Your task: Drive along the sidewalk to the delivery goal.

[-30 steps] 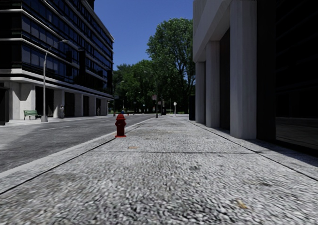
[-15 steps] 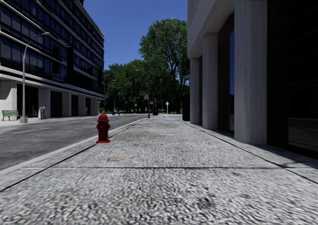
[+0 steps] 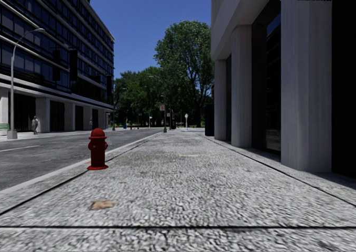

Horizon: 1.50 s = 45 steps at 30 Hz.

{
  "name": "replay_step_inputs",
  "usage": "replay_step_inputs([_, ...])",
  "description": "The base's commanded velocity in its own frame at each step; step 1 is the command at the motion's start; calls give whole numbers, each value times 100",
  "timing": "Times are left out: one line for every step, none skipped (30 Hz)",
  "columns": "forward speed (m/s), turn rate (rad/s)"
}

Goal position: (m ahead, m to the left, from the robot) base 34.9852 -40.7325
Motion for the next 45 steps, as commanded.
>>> replay_step_inputs([200, 0])
replay_step_inputs([200, 0])
replay_step_inputs([200, 0])
replay_step_inputs([200, 0])
replay_step_inputs([200, 0])
replay_step_inputs([200, 0])
replay_step_inputs([200, 0])
replay_step_inputs([200, 0])
replay_step_inputs([200, 0])
replay_step_inputs([200, 0])
replay_step_inputs([200, 0])
replay_step_inputs([200, 0])
replay_step_inputs([200, 0])
replay_step_inputs([200, 0])
replay_step_inputs([200, 0])
replay_step_inputs([200, 0])
replay_step_inputs([200, 0])
replay_step_inputs([200, 0])
replay_step_inputs([200, 0])
replay_step_inputs([200, 0])
replay_step_inputs([200, 0])
replay_step_inputs([200, 0])
replay_step_inputs([200, 0])
replay_step_inputs([200, 0])
replay_step_inputs([200, 0])
replay_step_inputs([200, 0])
replay_step_inputs([200, 0])
replay_step_inputs([200, 0])
replay_step_inputs([200, 0])
replay_step_inputs([200, 0])
replay_step_inputs([200, 0])
replay_step_inputs([200, 0])
replay_step_inputs([200, 0])
replay_step_inputs([200, 0])
replay_step_inputs([200, 0])
replay_step_inputs([200, 0])
replay_step_inputs([200, 0])
replay_step_inputs([200, 0])
replay_step_inputs([200, 0])
replay_step_inputs([200, 0])
replay_step_inputs([200, 0])
replay_step_inputs([200, 0])
replay_step_inputs([200, 0])
replay_step_inputs([200, 0])
replay_step_inputs([200, 0])
